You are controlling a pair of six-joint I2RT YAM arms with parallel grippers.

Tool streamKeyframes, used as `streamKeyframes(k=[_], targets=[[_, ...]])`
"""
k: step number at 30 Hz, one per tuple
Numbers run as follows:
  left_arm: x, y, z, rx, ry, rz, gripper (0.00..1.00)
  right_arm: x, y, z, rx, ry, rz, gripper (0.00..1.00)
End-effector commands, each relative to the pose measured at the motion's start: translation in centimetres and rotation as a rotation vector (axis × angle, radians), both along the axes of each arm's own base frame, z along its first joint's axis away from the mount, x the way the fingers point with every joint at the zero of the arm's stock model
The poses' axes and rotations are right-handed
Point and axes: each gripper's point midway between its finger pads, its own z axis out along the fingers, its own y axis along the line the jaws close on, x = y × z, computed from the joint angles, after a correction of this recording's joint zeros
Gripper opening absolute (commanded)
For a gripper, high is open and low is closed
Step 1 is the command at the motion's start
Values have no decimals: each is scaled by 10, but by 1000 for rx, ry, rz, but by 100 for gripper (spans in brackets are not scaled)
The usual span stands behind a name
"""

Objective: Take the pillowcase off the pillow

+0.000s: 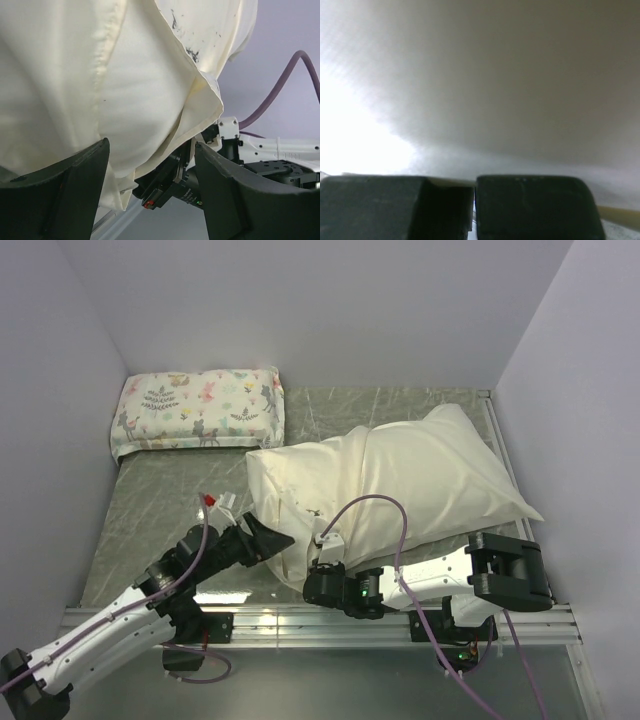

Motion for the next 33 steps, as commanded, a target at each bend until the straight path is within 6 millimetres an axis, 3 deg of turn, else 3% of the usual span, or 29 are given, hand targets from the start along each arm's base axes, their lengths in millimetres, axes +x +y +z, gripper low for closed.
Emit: streamKeyframes(k=[1,7,12,17,21,29,33], targets=[[7,20,-21,50,53,122,75,5,7,15,51,-11,-28,0],[8,21,-43,42,66,139,77,5,7,14,47,-12,-26,0],[13,31,-71,152,116,190,76,4,5,11,39,-8,-26,0],[21,39,-79,169,103,246,79,3,6,10,42,-5,-24,0],[22,30,-75,146,52,204,82,4,5,8,36,-4,-24,0],[14,21,-24,118,-67,96,85,3,5,7,36,-5,-17,0],[9,24,-13,151,-72,69,86,3,7,8,37,-6,-14,0]])
